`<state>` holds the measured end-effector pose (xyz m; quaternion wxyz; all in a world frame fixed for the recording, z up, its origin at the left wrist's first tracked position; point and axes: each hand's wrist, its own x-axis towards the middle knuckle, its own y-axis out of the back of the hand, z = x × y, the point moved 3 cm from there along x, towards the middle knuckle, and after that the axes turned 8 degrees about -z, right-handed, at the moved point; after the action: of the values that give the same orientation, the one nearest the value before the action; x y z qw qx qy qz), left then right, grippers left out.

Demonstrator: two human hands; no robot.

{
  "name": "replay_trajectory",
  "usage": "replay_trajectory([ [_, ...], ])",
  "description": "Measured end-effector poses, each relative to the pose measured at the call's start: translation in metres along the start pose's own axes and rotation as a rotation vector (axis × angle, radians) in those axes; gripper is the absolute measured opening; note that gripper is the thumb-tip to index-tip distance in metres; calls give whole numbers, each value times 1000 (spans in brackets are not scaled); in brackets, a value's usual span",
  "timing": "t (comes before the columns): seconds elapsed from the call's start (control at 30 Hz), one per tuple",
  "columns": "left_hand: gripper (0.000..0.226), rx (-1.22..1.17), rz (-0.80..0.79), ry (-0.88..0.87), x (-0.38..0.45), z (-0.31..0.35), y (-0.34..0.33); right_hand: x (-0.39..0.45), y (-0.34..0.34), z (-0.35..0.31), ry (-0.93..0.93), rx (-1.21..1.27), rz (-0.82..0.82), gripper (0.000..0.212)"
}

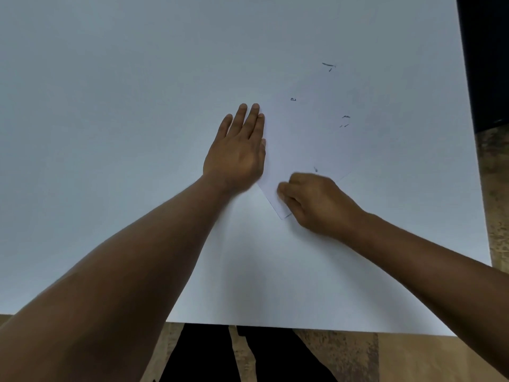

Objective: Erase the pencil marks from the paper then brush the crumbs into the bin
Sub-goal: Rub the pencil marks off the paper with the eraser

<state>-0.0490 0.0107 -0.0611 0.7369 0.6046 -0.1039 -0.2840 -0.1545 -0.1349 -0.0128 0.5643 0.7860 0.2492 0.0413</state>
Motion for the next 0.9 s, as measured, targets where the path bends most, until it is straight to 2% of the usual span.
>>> replay_trajectory([
  [0.07, 63, -15, -6, 3, 0, 0, 1, -10, 2, 6, -20, 49, -66, 24],
  [0.13, 63, -19, -5, -1, 0, 0, 1, -13, 7, 18, -70, 169, -64, 19],
  [0.3, 63, -58, 26, -26, -1, 1, 1, -11, 21, 49, -522, 665, 350, 20],
  [0.43, 63, -192, 96, -67, -5, -1, 8, 4, 12, 42, -597, 966, 483, 17],
  [0.53, 66, -98, 52, -101, -5, 2, 5, 15, 8, 34, -597, 1065, 497, 17],
  [0.6, 66, -39, 8, -74, -4, 3, 2, 22, 14, 32, -529, 848, 436, 16],
  [0.67, 64, -8, 12, -55, -2, 2, 0, 30, 22, 24, -350, 467, 328, 15],
  [0.73, 61, 1, 19, -63, -1, 2, -1, 41, 21, 18, -190, 210, 213, 18],
  [0.9, 58, 10, 2, -55, -2, 3, 0, 42, 8, 9, -15, -98, 86, 11],
])
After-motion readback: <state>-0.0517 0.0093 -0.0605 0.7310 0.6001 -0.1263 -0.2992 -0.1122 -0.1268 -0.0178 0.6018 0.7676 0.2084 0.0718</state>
